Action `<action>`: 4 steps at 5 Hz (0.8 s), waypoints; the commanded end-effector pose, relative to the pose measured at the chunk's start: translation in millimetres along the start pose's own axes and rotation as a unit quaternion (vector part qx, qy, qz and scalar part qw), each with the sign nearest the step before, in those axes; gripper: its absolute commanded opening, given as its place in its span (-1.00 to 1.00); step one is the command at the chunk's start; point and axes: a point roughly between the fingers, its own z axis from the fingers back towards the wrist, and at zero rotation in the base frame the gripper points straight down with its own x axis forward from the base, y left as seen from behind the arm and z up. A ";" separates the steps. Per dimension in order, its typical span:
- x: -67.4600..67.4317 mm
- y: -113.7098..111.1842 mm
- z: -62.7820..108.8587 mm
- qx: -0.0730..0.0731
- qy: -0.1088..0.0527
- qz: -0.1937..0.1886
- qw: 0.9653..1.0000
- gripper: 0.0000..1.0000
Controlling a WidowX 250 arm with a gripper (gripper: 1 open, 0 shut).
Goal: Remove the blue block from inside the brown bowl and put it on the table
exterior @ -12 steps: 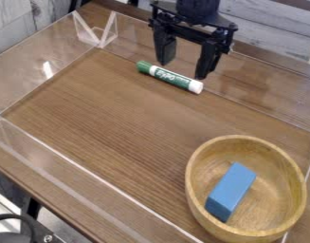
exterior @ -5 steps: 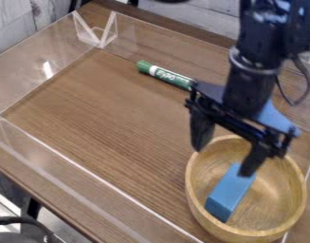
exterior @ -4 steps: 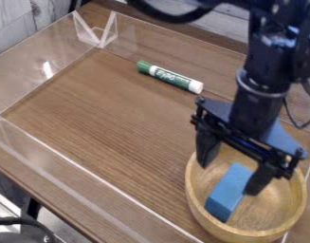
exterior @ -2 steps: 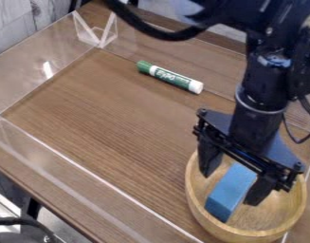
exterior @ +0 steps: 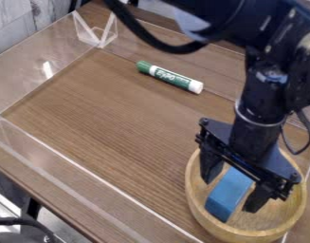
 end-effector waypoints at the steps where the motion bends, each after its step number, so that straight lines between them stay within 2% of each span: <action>1: 7.9 2.0 2.3 -0.006 -0.021 -0.005 1.000 1.00; 4: 14.0 7.5 -4.4 -0.006 -0.034 -0.016 0.999 1.00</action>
